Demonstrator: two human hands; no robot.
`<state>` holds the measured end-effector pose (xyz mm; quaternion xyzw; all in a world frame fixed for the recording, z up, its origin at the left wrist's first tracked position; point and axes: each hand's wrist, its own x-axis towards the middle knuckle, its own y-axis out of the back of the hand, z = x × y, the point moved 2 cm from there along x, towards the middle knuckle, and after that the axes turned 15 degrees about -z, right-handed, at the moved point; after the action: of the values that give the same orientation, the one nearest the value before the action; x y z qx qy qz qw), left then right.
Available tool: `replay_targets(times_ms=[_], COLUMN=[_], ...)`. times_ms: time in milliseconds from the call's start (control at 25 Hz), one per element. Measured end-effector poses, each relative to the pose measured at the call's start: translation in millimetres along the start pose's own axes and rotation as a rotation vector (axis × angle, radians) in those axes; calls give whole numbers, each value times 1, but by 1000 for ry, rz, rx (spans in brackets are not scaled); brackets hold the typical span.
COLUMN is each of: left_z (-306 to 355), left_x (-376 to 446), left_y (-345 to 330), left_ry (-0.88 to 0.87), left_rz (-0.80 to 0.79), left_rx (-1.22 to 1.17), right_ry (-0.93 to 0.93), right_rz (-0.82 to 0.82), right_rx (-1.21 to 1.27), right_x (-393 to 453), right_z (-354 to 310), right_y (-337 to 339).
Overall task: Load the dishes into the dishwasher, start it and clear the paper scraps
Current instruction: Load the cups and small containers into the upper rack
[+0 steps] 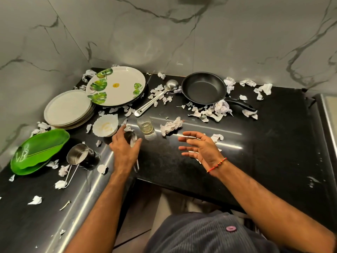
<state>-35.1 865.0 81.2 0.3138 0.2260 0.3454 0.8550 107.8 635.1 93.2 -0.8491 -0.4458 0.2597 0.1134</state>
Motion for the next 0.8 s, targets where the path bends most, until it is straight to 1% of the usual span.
replay_targets(times_ms=[40,120,160,240,320,400,520,640,720,800], left_z=[16,53,71,99,120,139,173,201,218,231], left_x=[-5,-20,-27,-39,-47,-59,-92,-123,-153,-192], left_y=[-4,-23,-37,-66,-93,-118,-152,-181,-206,-232], left_ry=[-56,-111,-130,-190,-255,-307,-469,-618,-679,-733], left_rz=[-45,-205,-285,-385,-464,-566,-707,-781,-851,-956], left_rx=[-120,-361,-435,-493,-483,-446,-468,-493,-439,-380], right_ry=[6,16,19,23,48,85,121,137,148,169], right_rz=[-12,-25,-23,-15,46,149,315,470,606,728], right_rx=[-29,-80,-98,-97,-65,-39,-14,-103,-143,-112], right_x=[-5,-16,-23,-38,-60,-89,-141,-199,-246,-290], right_z=[0,-2,-3,-4,-4,-4,3,18,30,41], right_y=[-1,-5,-7,-6,5,23,51,73,85,93])
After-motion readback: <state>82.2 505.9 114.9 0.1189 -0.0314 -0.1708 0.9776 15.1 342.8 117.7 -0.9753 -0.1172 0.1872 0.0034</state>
